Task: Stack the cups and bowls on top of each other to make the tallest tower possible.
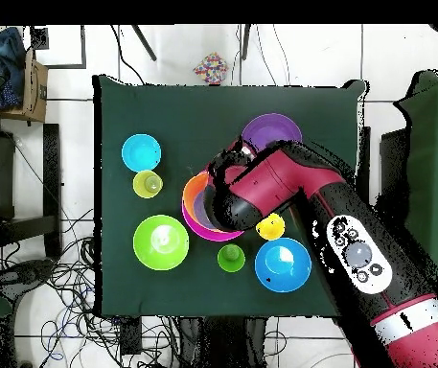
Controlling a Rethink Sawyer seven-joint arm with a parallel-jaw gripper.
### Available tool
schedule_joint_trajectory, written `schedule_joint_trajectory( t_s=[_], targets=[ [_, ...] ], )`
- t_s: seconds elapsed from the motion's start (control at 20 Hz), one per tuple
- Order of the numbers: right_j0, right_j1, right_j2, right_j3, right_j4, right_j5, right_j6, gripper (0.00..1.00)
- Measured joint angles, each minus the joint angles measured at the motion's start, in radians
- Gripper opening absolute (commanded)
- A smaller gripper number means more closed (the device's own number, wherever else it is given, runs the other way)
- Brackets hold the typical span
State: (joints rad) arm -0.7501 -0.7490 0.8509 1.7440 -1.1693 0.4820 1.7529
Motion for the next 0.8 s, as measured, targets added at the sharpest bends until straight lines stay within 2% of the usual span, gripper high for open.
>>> schedule_joint_trajectory(
  t_s=[0.5,0.8],
  targets=[
    [0.006,-0.013,-0.008,0.029,-0.005,-0.004,0.000,1.00],
    [0.042,-0.023,-0.050,0.059,-0.068,-0.029,0.000,1.00]
  ],
)
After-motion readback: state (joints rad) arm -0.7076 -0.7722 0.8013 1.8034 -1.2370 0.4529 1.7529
